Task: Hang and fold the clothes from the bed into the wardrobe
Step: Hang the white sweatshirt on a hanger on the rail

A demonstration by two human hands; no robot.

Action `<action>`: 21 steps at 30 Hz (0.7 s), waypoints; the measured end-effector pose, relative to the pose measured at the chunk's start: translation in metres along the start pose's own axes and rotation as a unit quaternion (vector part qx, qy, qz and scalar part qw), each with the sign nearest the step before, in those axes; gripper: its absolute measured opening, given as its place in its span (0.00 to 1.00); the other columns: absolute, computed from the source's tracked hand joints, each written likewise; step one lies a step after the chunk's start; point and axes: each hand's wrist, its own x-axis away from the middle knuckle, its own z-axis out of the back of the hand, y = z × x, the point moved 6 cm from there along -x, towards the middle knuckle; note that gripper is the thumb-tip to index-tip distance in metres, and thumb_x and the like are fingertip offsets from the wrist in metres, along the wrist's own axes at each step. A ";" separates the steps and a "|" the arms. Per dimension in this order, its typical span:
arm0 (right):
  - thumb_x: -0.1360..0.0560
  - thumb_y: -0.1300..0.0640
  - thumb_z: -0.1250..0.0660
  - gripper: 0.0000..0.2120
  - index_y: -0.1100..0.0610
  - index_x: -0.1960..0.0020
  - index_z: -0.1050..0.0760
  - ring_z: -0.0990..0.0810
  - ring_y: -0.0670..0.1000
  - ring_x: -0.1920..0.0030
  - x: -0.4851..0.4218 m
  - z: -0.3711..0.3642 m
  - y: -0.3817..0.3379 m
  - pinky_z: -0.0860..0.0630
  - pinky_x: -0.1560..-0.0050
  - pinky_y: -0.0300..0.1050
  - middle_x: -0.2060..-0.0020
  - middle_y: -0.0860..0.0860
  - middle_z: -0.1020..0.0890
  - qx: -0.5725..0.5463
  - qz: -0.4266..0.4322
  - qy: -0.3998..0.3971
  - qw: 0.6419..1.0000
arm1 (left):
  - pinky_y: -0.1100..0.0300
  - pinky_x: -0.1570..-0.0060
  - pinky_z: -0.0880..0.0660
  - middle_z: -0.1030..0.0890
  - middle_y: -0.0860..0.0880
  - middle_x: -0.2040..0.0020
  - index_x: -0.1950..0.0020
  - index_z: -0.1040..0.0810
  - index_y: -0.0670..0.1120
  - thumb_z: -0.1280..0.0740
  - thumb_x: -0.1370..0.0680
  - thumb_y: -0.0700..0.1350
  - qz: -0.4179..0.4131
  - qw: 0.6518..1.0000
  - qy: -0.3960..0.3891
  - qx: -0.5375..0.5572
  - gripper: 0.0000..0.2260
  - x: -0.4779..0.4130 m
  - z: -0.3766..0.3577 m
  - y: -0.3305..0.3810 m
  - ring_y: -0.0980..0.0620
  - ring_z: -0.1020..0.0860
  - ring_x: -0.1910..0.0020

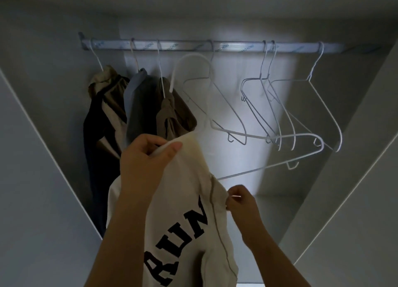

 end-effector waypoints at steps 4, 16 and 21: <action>0.25 0.69 0.41 0.20 0.47 0.42 0.31 0.22 0.47 0.70 -0.002 -0.029 -0.019 0.27 0.74 0.36 0.55 0.52 0.22 -0.023 -0.020 -0.235 0.971 | 0.78 0.70 0.31 0.23 0.55 0.66 0.64 0.26 0.54 0.26 0.32 0.46 -0.013 1.000 -0.008 0.015 0.09 0.001 0.002 0.003 0.68 0.25 0.68; 0.21 0.68 0.45 0.13 0.58 0.60 0.29 0.27 0.44 0.69 -0.006 -0.078 -0.004 0.29 0.72 0.28 0.68 0.50 0.27 0.052 -0.102 -0.297 0.948 | 0.72 0.66 0.25 0.20 0.59 0.67 0.64 0.23 0.53 0.25 0.34 0.44 -0.044 0.997 -0.023 0.061 0.08 -0.005 0.018 0.003 0.62 0.22 0.66; 0.21 0.60 0.41 0.09 0.52 0.56 0.26 0.23 0.50 0.54 -0.015 -0.071 0.024 0.25 0.43 0.46 0.57 0.53 0.22 0.179 -0.060 -0.255 0.948 | 0.70 0.66 0.24 0.19 0.60 0.67 0.64 0.23 0.53 0.26 0.32 0.43 -0.051 0.996 -0.033 0.062 0.07 -0.018 0.032 0.000 0.62 0.21 0.66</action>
